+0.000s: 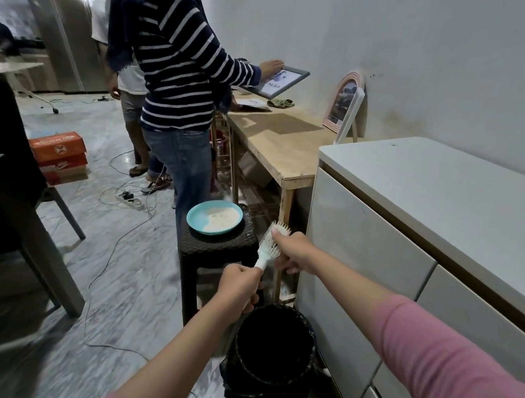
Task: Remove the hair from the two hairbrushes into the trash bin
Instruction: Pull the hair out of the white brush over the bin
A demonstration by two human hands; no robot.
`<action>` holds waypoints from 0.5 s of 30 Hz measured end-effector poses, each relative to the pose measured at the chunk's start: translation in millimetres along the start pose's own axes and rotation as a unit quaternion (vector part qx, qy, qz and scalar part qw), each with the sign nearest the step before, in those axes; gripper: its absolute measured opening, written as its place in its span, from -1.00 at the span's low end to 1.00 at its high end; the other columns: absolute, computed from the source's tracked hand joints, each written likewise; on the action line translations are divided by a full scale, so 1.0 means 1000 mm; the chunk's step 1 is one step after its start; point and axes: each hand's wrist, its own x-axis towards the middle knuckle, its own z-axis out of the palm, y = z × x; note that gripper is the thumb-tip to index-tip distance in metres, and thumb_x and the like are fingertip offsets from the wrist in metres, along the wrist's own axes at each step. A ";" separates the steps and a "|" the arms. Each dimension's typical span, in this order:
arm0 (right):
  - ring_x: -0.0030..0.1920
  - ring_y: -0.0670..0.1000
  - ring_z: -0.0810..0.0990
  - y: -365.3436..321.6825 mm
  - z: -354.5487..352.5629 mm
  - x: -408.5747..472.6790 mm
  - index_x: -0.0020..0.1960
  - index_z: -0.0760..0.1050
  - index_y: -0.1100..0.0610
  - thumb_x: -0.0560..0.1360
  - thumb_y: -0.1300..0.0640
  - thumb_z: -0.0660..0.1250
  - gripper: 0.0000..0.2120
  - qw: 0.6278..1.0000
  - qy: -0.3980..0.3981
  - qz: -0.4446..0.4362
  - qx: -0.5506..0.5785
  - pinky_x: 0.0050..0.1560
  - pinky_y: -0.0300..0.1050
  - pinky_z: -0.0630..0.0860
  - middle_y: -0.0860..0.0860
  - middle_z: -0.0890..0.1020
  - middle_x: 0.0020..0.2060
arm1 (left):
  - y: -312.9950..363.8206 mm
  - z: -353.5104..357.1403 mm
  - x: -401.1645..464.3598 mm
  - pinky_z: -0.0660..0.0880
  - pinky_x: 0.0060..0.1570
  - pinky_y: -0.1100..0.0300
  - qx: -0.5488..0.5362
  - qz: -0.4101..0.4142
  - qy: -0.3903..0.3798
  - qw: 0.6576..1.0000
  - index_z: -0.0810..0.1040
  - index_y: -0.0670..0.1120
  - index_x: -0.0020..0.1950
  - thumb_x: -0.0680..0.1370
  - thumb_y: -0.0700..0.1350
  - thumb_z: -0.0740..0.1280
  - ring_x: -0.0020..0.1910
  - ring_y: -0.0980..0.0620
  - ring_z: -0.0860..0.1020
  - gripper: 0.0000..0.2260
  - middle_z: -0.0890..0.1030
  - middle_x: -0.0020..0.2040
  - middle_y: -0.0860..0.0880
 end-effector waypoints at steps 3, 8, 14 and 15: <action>-0.46 0.02 0.46 0.001 0.000 -0.001 -0.25 0.47 0.18 0.58 -0.18 0.12 -0.53 0.999 0.020 -0.004 -0.047 -0.37 -0.15 0.43 0.03 0.48 -0.45 | -0.001 -0.002 0.003 0.17 -0.51 0.28 -0.014 -0.003 0.011 1.000 0.40 -0.16 -0.31 0.56 -0.20 0.24 -0.54 0.00 0.33 -0.77 0.46 -0.34 -0.10; -0.48 0.05 0.37 0.001 -0.003 0.005 -0.35 0.26 0.10 0.60 -0.11 0.12 -0.58 0.994 0.101 -0.007 -0.048 -0.43 -0.19 0.38 0.05 0.39 -0.45 | -0.008 -0.011 0.008 0.19 -0.51 0.29 -0.041 -0.029 0.048 0.998 0.43 -0.21 -0.24 0.57 -0.21 0.22 -0.53 0.02 0.32 -0.81 0.44 -0.35 -0.11; -0.37 0.04 0.45 0.005 -0.017 0.004 -0.33 0.36 0.11 0.62 -0.07 0.10 -0.58 0.993 0.114 -0.013 0.009 -0.35 -0.13 0.43 0.05 0.43 -0.40 | -0.019 -0.025 0.021 0.26 -0.51 0.23 -0.082 -0.066 0.101 0.989 0.41 -0.19 -0.16 0.59 -0.14 0.24 -0.47 0.02 0.35 -0.83 0.48 -0.27 -0.12; -0.34 0.05 0.49 0.006 -0.018 0.004 -0.32 0.38 0.11 0.63 -0.05 0.10 -0.60 0.994 0.109 -0.015 0.011 -0.33 -0.12 0.46 0.06 0.46 -0.39 | -0.020 -0.027 0.023 0.26 -0.51 0.23 -0.083 -0.070 0.110 0.988 0.42 -0.20 -0.13 0.58 -0.16 0.24 -0.47 0.02 0.35 -0.86 0.49 -0.27 -0.12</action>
